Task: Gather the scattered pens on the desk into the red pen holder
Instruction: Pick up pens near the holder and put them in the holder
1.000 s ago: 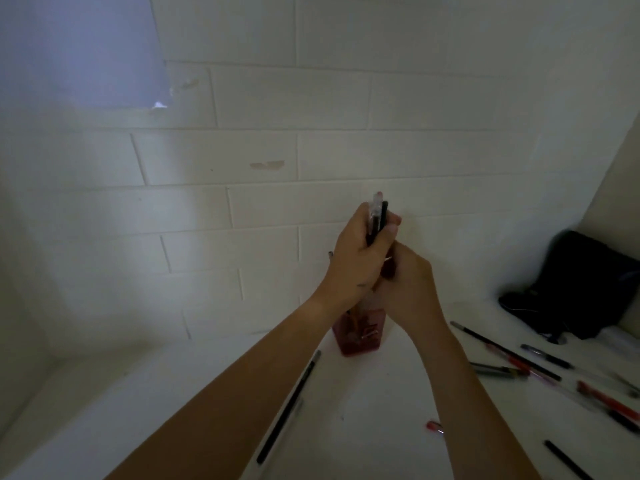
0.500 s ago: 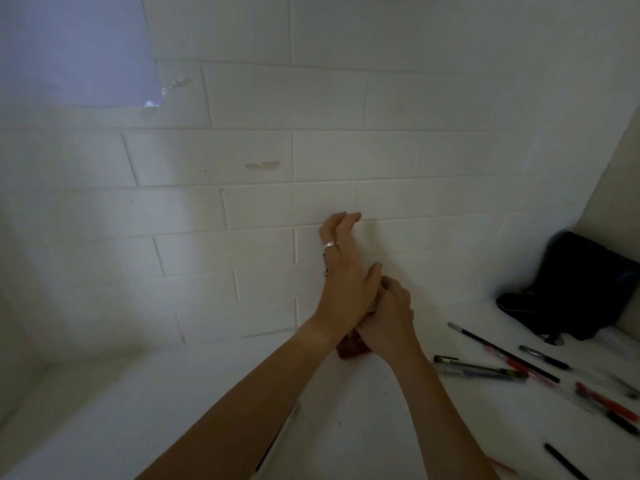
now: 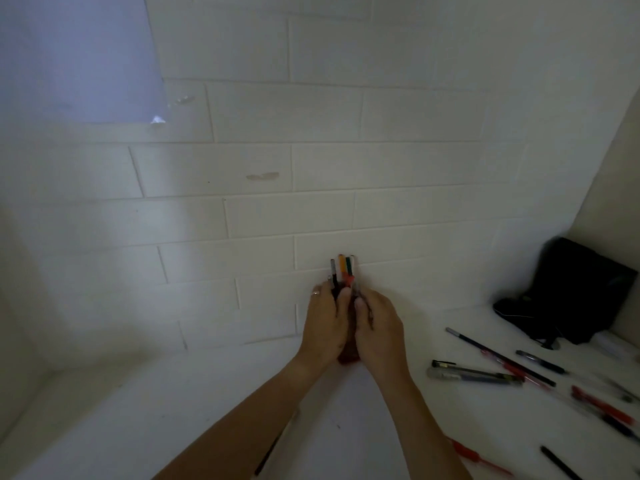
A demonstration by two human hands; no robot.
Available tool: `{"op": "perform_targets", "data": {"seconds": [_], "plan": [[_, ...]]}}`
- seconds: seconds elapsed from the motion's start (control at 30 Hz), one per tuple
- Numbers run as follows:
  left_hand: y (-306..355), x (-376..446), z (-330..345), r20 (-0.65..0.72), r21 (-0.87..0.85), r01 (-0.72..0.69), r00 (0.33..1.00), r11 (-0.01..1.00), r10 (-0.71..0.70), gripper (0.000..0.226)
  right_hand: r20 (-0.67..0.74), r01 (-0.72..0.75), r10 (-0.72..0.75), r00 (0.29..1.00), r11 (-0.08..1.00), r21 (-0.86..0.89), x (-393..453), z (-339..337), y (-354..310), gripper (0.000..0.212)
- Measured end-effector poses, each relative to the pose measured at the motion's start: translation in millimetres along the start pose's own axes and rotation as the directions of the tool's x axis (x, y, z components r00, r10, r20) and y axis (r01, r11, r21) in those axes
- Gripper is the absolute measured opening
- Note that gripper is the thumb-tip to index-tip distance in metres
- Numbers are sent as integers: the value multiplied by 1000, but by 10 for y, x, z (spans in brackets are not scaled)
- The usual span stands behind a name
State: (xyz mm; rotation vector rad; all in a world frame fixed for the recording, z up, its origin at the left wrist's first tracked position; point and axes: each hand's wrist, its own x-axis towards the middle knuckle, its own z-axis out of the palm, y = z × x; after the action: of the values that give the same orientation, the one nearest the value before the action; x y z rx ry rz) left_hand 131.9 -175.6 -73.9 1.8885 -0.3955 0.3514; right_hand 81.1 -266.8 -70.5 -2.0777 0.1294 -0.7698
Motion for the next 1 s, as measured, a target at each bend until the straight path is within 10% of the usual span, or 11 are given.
{"op": "perform_targets", "data": {"seconds": [0.47,0.67,1.0], "plan": [[56,-340,-482,53,242,73,995,967,-88,41,-116,-12,2,993,996,-85,-139,-140,-86,45],[38,-806,-856,281,760,54,871,648,-402,45,-311,132,-208,927,959,-249,-479,-182,-202,28],[8,-880,-941,186,731,186,871,657,-454,16,-8,269,-272,962,956,-121,-884,88,-233,8]]}}
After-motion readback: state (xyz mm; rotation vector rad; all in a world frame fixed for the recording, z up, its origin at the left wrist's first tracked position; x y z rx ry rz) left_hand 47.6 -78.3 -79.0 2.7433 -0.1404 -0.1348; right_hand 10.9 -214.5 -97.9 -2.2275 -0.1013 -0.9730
